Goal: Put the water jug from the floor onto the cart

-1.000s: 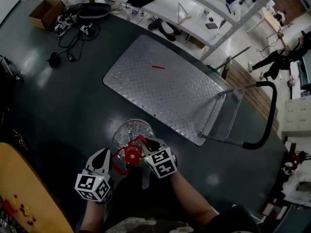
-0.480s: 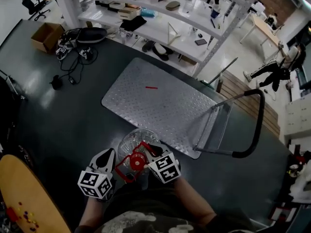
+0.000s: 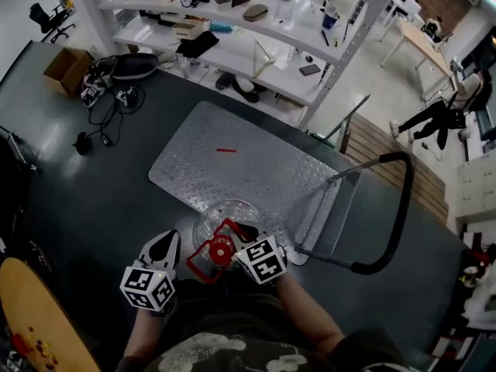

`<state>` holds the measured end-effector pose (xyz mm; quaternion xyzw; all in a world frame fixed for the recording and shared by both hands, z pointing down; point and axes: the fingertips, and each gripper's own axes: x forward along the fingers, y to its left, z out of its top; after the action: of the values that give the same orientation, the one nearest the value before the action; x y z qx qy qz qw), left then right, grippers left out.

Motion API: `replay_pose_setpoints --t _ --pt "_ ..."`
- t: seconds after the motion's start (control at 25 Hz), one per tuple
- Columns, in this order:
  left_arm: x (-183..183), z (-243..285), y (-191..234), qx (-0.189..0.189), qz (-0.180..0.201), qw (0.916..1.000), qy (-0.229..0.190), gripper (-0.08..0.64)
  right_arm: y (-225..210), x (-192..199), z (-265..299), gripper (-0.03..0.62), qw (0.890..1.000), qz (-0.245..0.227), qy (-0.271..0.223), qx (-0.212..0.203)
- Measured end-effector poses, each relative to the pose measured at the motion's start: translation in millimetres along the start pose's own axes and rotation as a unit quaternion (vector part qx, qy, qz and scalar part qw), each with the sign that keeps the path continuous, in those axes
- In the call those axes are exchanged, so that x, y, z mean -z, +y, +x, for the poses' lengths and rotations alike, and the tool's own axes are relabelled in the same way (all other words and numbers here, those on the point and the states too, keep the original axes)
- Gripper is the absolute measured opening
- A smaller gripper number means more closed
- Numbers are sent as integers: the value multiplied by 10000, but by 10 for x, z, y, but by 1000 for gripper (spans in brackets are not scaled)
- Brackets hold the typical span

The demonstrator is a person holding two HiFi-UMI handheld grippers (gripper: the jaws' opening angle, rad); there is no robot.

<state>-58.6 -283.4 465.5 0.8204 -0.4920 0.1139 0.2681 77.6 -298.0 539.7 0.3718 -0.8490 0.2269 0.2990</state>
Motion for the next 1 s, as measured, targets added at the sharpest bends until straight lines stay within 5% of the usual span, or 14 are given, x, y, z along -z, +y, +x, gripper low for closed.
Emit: replay_pose_setpoints --t 0.44,1.0 --pt "-334 849 -51 286 136 9990 307 8 -973 -172 176 25 9986 393 93 353" --pt "-804 2072 557 1021 280 9911 812 8 -1860 -423 990 26 9888 1125 470 858"
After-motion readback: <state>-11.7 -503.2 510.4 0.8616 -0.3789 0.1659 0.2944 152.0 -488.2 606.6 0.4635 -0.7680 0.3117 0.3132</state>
